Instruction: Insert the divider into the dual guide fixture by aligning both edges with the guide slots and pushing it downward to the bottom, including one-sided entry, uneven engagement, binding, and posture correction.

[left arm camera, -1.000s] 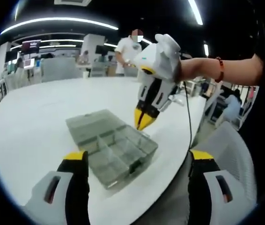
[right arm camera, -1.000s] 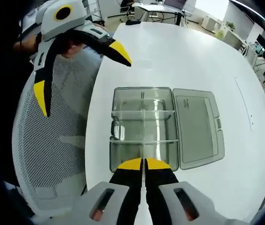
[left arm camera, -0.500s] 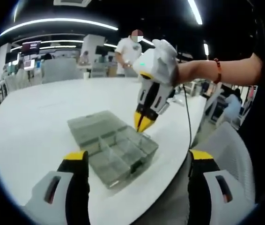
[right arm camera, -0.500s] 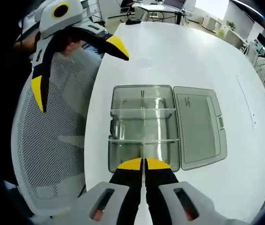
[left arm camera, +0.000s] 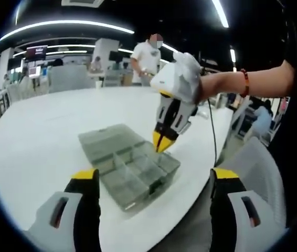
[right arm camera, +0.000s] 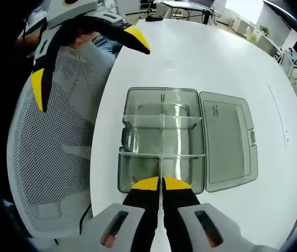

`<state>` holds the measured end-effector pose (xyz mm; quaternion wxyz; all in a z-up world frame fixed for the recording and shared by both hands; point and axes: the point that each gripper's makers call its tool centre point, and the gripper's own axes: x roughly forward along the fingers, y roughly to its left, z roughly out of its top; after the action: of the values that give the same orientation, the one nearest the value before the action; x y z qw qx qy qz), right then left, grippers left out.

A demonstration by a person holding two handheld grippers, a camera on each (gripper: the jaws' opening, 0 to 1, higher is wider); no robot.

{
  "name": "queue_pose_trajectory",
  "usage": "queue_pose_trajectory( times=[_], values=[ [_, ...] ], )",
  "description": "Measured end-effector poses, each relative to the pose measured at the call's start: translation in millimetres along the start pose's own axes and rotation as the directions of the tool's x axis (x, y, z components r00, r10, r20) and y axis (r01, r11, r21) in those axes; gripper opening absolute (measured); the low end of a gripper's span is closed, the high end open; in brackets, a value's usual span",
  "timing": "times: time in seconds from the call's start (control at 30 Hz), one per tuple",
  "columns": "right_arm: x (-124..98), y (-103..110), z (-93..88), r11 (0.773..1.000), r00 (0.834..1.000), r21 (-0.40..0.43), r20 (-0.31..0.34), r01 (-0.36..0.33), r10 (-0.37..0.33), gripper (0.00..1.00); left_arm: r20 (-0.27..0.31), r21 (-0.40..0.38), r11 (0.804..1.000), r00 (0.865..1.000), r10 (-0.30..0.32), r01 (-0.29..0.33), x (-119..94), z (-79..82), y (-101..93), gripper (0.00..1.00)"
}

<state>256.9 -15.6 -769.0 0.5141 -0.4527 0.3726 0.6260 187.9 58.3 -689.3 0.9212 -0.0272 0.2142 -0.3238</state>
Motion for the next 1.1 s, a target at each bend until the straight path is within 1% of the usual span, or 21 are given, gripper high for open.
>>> queue_pose_trajectory(
  times=[0.27, 0.4, 0.57, 0.7, 0.87, 0.97, 1.03, 1.1],
  values=[
    [5.9, 2.4, -1.8, 1.0, 1.0, 0.013, 0.001, 0.002, -0.002, 0.0, -0.003, -0.004, 1.0, 1.0, -0.002, 0.002, -0.1, -1.3, -1.8, 0.85],
    [9.9, 2.1, -3.2, 1.0, 1.0, 0.013, -0.008, 0.004, -0.004, 0.0, 0.001, -0.004, 1.0, 1.0, 0.0, 0.0, -1.2, -0.6, -2.1, 0.85],
    [15.7, 2.0, -6.2, 1.0, 0.999, 0.003, -0.029, 0.015, -0.015, 0.0, -0.009, 0.0, 1.0, 1.0, 0.0, 0.0, -1.7, -3.1, -1.4, 0.85],
    [15.6, 0.8, -6.9, 1.0, 0.999, 0.004, -0.035, 0.012, -0.011, 0.0, -0.005, 0.003, 1.0, 1.0, 0.0, 0.0, -0.5, -1.5, -2.3, 0.85],
    [15.7, 0.1, -7.7, 1.0, 1.0, 0.024, -0.017, 0.019, -0.019, 0.0, -0.01, 0.01, 1.0, 1.0, -0.008, 0.008, 2.8, -0.6, -6.8, 0.85],
    [15.8, -1.2, -8.1, 0.998, 0.999, 0.061, -0.001, 0.034, -0.034, 0.0, -0.011, 0.015, 1.0, 1.0, -0.012, 0.012, 3.5, 0.2, -8.8, 0.86],
    [15.2, -1.5, -8.4, 0.997, 0.999, 0.069, 0.019, 0.044, -0.046, 0.0, -0.018, 0.022, 1.0, 1.0, -0.015, 0.015, 3.7, 0.7, -10.9, 0.86],
    [14.5, 0.2, -7.9, 0.994, 0.997, 0.101, 0.052, 0.047, -0.052, 0.0, -0.019, 0.029, 0.999, 1.0, -0.02, 0.02, 3.9, 1.2, -12.3, 0.86]
  ],
)
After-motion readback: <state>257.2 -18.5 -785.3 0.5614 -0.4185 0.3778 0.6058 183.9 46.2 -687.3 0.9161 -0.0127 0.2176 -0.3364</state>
